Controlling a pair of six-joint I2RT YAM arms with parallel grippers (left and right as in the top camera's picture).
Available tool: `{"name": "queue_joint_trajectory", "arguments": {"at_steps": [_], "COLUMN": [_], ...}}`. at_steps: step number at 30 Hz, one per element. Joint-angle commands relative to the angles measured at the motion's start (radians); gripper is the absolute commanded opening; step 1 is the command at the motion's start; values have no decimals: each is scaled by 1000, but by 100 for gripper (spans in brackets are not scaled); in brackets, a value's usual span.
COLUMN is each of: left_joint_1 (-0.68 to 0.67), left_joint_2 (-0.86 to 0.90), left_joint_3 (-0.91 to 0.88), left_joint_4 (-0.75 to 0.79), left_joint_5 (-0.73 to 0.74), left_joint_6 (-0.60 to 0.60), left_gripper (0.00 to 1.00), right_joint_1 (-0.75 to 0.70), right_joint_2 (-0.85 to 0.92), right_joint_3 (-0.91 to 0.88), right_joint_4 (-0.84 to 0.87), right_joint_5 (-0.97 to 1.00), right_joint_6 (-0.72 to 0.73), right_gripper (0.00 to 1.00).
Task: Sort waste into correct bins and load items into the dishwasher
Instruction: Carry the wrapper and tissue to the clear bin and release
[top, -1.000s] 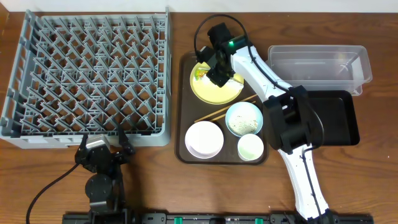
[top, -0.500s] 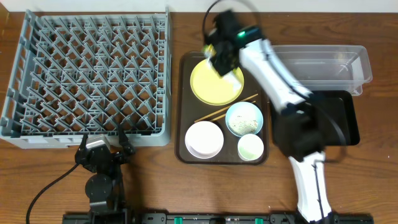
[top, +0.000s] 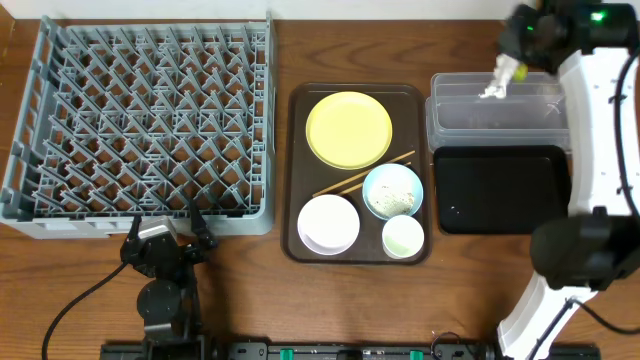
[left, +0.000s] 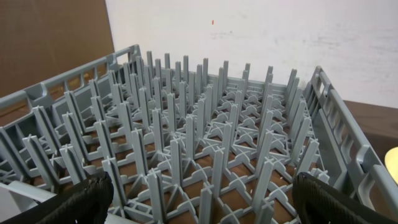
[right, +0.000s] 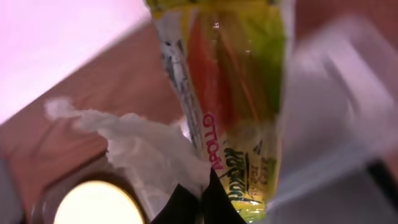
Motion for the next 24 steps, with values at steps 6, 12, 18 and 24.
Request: {"name": "queue_joint_trajectory", "arguments": {"at_steps": [6, 12, 18, 24], "left_joint_1": [2, 2, 2, 2], "left_joint_2": [0, 0, 0, 0], "left_joint_3": [-23, -23, -23, -23], "left_joint_4": [-35, -35, -35, -35], "left_joint_5": [-2, -2, -2, -2], "left_joint_6": [6, 6, 6, 6], "left_gripper": [92, 93, 92, 92], "right_joint_1": [-97, -94, -85, -85], "right_joint_2": [62, 100, 140, 147], "right_joint_3": [-12, -12, -12, -18], "right_joint_4": [-137, -66, -57, -62], "right_joint_5": [52, 57, 50, 53], "right_joint_6": [716, 743, 832, 832], "right_gripper": [2, 1, 1, 2]}}
